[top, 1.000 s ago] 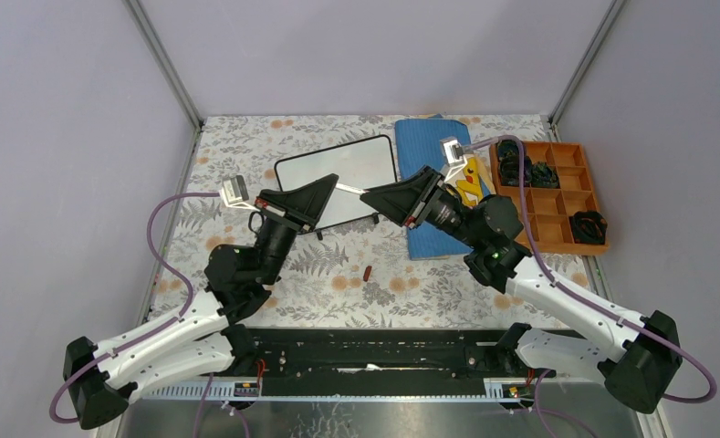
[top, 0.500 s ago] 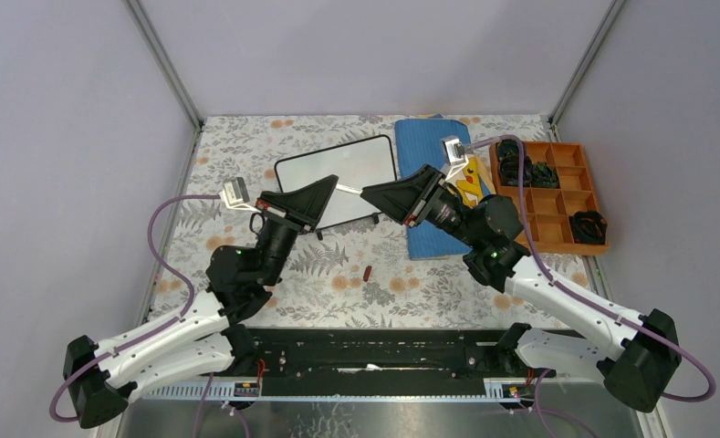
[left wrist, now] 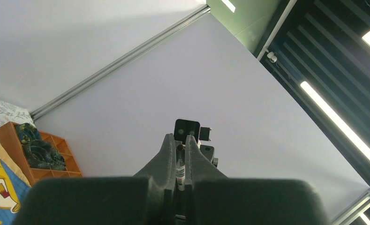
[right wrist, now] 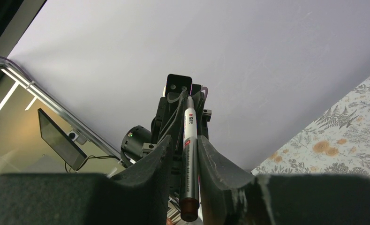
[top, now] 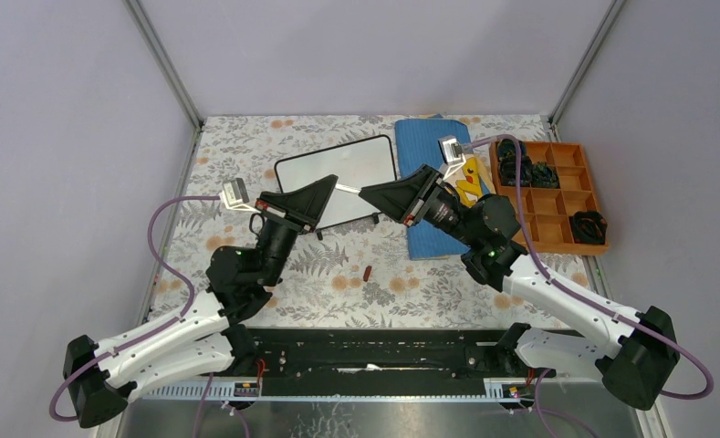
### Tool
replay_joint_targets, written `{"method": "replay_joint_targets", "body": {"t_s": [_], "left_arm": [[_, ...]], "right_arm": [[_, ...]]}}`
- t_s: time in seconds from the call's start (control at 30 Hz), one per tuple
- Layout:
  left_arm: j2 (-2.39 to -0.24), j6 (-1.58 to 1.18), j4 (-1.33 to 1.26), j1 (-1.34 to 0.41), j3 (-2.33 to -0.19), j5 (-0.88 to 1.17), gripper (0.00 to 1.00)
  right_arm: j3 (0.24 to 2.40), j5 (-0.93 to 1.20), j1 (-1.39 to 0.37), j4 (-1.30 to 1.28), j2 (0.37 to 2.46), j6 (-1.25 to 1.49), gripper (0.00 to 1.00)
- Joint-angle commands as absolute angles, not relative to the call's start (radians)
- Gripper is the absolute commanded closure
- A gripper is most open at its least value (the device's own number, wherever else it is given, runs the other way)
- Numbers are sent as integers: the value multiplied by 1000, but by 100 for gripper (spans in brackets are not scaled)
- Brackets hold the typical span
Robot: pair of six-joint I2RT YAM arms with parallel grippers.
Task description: Write a sentence on the whiteboard
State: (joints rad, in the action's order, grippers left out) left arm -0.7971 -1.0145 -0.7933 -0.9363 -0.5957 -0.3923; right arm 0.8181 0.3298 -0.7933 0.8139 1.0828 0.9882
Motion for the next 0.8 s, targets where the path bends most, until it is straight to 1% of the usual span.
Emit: {"method": "replay_joint_targets", "body": {"t_s": [0.0, 0.2, 0.5, 0.6, 0.77], "left_arm": [[-794, -981, -843, -947, -586, -424, 100], [-794, -980, -842, -952, -581, -429, 100], [-793, -972, -842, -956, -581, -436, 100], [-796, -972, -842, -956, -580, -435, 100], [-795, -968, -833, -957, -587, -435, 100]], "right_arm": [[850, 305, -804, 890, 1079, 1002, 68], [847, 289, -806, 890, 1077, 1004, 68], [845, 297, -806, 896, 1084, 1012, 75], [846, 301, -806, 895, 1086, 1012, 80], [849, 313, -806, 891, 1089, 1014, 96]]}}
